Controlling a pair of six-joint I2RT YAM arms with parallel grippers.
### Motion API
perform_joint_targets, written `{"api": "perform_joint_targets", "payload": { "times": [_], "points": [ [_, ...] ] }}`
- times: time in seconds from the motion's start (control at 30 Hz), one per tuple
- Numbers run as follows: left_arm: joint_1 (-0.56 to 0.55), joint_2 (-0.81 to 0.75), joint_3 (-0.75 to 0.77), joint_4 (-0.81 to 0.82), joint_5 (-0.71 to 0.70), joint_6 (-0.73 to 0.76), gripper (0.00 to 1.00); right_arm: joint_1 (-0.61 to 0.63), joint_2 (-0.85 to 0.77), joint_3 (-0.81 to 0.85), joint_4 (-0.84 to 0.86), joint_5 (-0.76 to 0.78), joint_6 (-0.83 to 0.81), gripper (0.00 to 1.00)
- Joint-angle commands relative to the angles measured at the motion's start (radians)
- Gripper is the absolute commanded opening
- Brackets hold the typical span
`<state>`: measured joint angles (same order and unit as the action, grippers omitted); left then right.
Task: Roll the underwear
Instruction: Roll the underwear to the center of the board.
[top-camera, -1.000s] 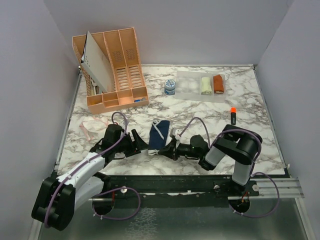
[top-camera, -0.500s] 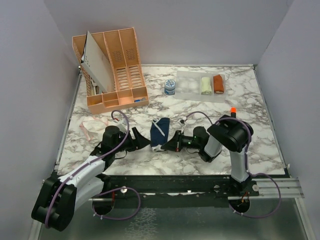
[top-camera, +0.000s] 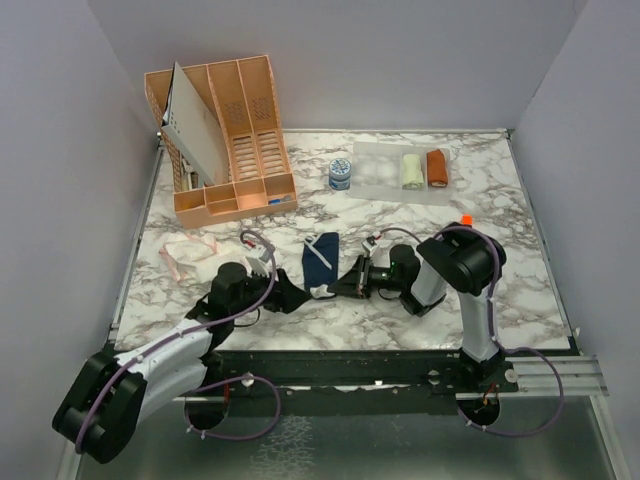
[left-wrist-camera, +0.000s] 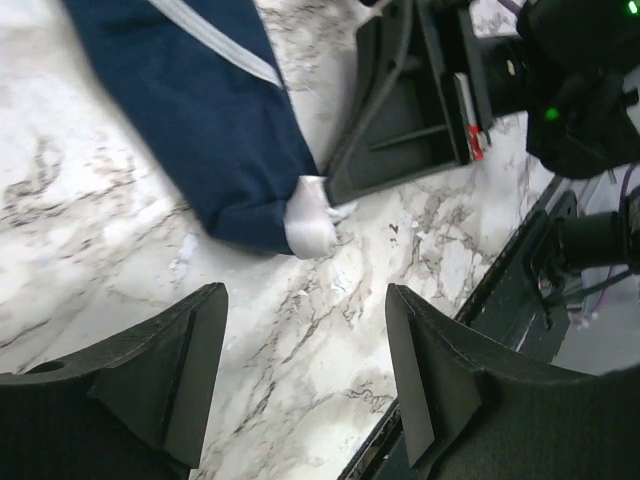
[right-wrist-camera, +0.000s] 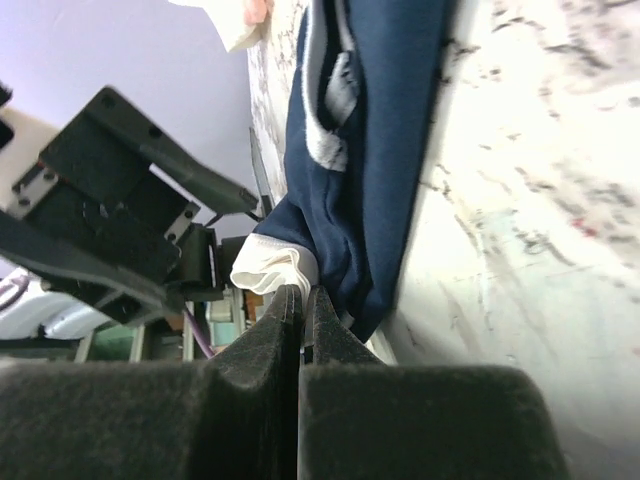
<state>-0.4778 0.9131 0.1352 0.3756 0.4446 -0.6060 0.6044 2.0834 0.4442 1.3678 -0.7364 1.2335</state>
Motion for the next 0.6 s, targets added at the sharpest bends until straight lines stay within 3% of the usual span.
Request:
{"api": "perform_joint_targets", "payload": {
  "times": [0.0,0.43,0.57],
  "points": [
    [-0.092,0.04,0.028,0.063,-0.06,0.169,0.7,-0.025,0.007,0.027,-0.107,-0.052,0.063,0.01],
    [-0.182,0.211,0.163,0.029,-0.138,0.471,0.73,-0.044,-0.014,0.086,-0.224,-0.11,0.016,0.0],
    [-0.194,0.264,0.184,0.019,-0.12,0.494,0.74,-0.05,-0.014,0.095,-0.231,-0.122,0.015,0.01]
  ]
}}
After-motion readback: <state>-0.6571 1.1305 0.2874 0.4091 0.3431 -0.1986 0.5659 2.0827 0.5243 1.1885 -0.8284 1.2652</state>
